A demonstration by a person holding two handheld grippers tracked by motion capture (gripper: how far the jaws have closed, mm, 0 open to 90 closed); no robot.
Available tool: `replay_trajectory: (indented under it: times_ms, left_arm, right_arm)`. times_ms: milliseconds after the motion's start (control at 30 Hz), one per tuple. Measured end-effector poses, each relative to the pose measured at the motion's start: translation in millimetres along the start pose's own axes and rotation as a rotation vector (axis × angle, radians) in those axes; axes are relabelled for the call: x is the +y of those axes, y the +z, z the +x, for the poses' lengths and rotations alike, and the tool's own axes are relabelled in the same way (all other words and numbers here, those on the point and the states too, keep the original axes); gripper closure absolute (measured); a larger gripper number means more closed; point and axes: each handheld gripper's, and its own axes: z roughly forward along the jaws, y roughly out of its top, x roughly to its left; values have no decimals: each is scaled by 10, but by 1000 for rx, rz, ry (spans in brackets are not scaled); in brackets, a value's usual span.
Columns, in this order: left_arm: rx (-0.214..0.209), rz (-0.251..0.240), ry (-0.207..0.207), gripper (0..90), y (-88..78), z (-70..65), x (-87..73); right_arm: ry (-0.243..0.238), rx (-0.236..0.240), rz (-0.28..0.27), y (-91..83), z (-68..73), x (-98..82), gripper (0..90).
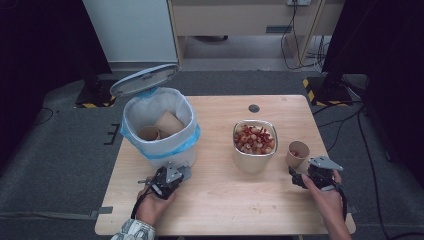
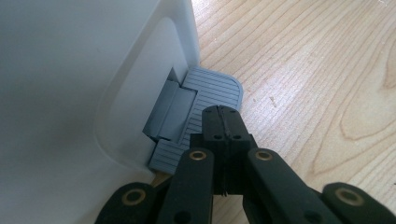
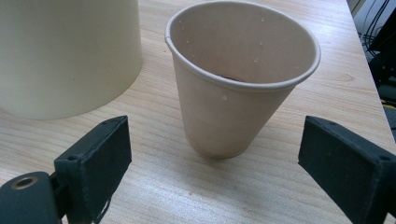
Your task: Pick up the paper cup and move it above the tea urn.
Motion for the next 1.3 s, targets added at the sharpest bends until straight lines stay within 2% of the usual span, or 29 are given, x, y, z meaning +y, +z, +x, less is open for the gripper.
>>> replay_trajectory:
  times_ms: [333, 600, 667, 700, 800, 1133, 1300]
  left_arm:
    - [1, 0, 0, 900, 0, -2, 0]
    - [-1, 0, -1, 900, 0, 1, -1]
    - [-1, 0, 0, 900, 0, 1, -1]
    - [0, -1, 0, 900, 0, 0, -1]
    - [0, 0, 0, 900, 0, 0, -1]
    - [1, -2, -2, 900, 1, -5, -1]
    - [1, -3, -1, 900, 1, -4, -2]
  right_arm:
    - [2, -3, -17, 48, -12, 28, 72]
    - [39, 4, -50, 157, -70, 114, 75]
    - [58, 7, -65, 188, -89, 130, 81]
    - [83, 16, -70, 215, -116, 149, 80]
    - [103, 20, -94, 234, -139, 185, 84]
    - [146, 43, -111, 371, -182, 228, 117]
    - [142, 50, -115, 391, -171, 226, 158]
